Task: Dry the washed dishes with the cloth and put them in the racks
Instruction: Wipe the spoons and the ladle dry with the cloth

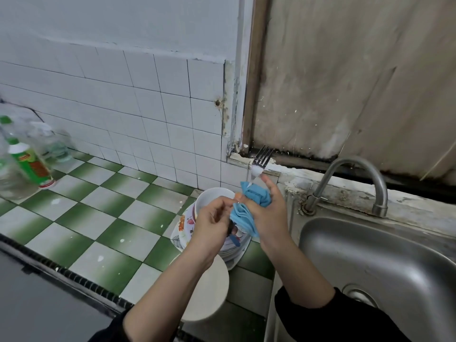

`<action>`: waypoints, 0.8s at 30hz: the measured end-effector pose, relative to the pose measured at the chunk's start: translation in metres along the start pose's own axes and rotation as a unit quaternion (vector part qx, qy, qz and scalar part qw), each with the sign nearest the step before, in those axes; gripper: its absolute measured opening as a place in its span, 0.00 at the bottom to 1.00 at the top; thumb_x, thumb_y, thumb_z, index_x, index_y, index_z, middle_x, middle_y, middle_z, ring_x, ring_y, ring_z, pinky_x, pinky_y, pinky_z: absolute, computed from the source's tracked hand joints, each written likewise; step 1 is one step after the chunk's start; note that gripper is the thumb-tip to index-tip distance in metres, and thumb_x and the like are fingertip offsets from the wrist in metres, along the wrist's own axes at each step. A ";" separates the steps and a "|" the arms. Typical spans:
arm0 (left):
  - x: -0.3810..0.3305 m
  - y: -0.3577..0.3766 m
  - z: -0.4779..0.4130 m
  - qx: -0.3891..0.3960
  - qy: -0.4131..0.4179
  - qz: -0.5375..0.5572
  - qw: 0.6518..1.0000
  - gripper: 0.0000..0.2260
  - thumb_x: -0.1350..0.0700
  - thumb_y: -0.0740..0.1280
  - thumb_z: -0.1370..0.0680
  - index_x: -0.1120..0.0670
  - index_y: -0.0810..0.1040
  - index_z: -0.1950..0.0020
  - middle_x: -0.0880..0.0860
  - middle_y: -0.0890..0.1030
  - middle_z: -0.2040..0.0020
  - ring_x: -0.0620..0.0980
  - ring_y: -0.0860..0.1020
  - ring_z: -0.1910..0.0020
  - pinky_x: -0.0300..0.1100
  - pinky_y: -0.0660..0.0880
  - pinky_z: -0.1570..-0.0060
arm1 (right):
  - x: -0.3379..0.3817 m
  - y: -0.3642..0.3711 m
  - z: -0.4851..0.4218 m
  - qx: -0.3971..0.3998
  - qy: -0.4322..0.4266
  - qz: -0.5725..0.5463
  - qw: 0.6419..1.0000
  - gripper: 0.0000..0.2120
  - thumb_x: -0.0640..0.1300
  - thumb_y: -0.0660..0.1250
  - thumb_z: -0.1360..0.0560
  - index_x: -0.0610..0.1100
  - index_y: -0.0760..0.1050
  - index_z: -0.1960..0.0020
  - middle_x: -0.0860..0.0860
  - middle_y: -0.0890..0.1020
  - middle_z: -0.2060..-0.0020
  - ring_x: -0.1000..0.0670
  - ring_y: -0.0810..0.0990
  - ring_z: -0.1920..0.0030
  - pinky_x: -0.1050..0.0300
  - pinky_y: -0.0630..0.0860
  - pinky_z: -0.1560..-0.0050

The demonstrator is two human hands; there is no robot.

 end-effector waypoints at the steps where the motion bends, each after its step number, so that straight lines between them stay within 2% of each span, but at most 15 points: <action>1: -0.003 -0.001 0.000 0.004 0.008 -0.005 1.000 0.09 0.66 0.57 0.17 0.63 0.77 0.51 0.59 0.76 0.64 0.45 0.70 0.73 0.34 0.69 0.73 | 0.005 0.001 -0.001 -0.007 -0.001 -0.017 1.000 0.33 0.33 0.76 0.31 0.52 0.69 0.31 0.49 0.82 0.51 0.52 0.85 0.57 0.58 0.82 0.60; 4: -0.009 -0.004 -0.001 0.008 0.023 -0.024 0.999 0.09 0.67 0.58 0.18 0.62 0.77 0.53 0.59 0.76 0.63 0.44 0.71 0.74 0.34 0.69 0.73 | 0.014 0.002 -0.005 -0.061 0.016 -0.082 0.995 0.25 0.38 0.75 0.29 0.43 0.71 0.35 0.46 0.81 0.48 0.49 0.84 0.56 0.57 0.81 0.61; 6: -0.009 -0.003 0.003 0.001 0.022 -0.041 0.999 0.09 0.68 0.59 0.19 0.62 0.78 0.53 0.57 0.76 0.64 0.43 0.71 0.75 0.34 0.69 0.73 | 0.021 0.000 -0.005 -0.086 0.022 -0.131 0.987 0.21 0.46 0.72 0.26 0.38 0.72 0.38 0.45 0.81 0.51 0.51 0.82 0.59 0.59 0.81 0.61; 9: -0.009 0.002 0.006 -0.016 0.024 -0.027 0.999 0.09 0.68 0.60 0.19 0.61 0.79 0.54 0.56 0.77 0.66 0.43 0.71 0.75 0.35 0.70 0.75 | 0.022 0.002 0.006 -0.023 0.072 -0.213 0.974 0.15 0.54 0.63 0.21 0.43 0.76 0.46 0.49 0.83 0.59 0.53 0.83 0.61 0.59 0.80 0.61; 11: -0.013 0.001 0.004 -0.036 0.045 -0.025 0.998 0.12 0.70 0.61 0.21 0.58 0.81 0.53 0.56 0.80 0.64 0.44 0.75 0.71 0.37 0.74 0.72 | 0.016 0.009 0.021 0.040 0.106 -0.243 0.963 0.12 0.49 0.60 0.19 0.43 0.77 0.47 0.50 0.85 0.61 0.54 0.84 0.61 0.60 0.81 0.63; 13: -0.017 -0.003 0.002 -0.041 0.070 -0.062 0.995 0.13 0.70 0.62 0.22 0.58 0.83 0.52 0.54 0.82 0.62 0.45 0.77 0.66 0.41 0.76 0.65 | 0.009 0.011 0.029 0.058 0.089 -0.189 0.976 0.09 0.40 0.62 0.20 0.41 0.76 0.42 0.49 0.85 0.57 0.53 0.85 0.57 0.60 0.81 0.60; 14: -0.018 -0.006 0.002 -0.035 0.080 -0.091 0.992 0.12 0.69 0.62 0.22 0.58 0.83 0.51 0.52 0.82 0.64 0.44 0.75 0.67 0.42 0.73 0.65 | 0.007 0.010 0.028 0.052 0.070 -0.146 0.985 0.09 0.37 0.65 0.22 0.40 0.76 0.42 0.49 0.85 0.56 0.51 0.84 0.55 0.59 0.81 0.59; 17: -0.016 -0.015 0.002 -0.031 0.091 -0.185 0.978 0.12 0.65 0.63 0.21 0.54 0.85 0.53 0.42 0.79 0.70 0.39 0.71 0.72 0.38 0.71 0.68 | 0.016 0.006 0.019 0.024 0.037 -0.045 0.998 0.12 0.32 0.71 0.27 0.39 0.77 0.44 0.46 0.84 0.55 0.46 0.84 0.53 0.54 0.82 0.56; 20: -0.013 -0.026 0.000 -0.054 0.096 -0.239 0.965 0.11 0.63 0.67 0.23 0.49 0.85 0.55 0.45 0.83 0.64 0.45 0.79 0.65 0.45 0.77 0.59 | 0.028 0.001 0.008 -0.020 0.048 -0.051 0.997 0.11 0.31 0.71 0.28 0.43 0.76 0.50 0.47 0.83 0.56 0.47 0.84 0.56 0.51 0.82 0.56; 22: -0.012 -0.030 0.000 -0.054 0.097 -0.257 0.960 0.09 0.64 0.68 0.23 0.52 0.86 0.53 0.46 0.84 0.60 0.45 0.79 0.62 0.42 0.77 0.55 | 0.030 -0.002 0.000 -0.091 0.057 -0.078 0.991 0.09 0.33 0.71 0.27 0.45 0.75 0.52 0.48 0.82 0.55 0.48 0.83 0.55 0.49 0.82 0.52; 24: -0.012 -0.030 0.002 -0.052 0.100 -0.279 0.954 0.09 0.64 0.68 0.24 0.54 0.86 0.51 0.45 0.84 0.60 0.41 0.79 0.61 0.37 0.75 0.55 | 0.029 -0.003 -0.006 -0.140 0.061 -0.083 0.985 0.09 0.36 0.72 0.27 0.43 0.75 0.50 0.46 0.82 0.53 0.46 0.83 0.50 0.47 0.81 0.48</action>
Point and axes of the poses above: each hand's wrist, its own z-axis away from the middle knuckle, its own y-axis out of the palm, x = y × z, the point moved 2 cm from there along -z, towards the middle knuckle
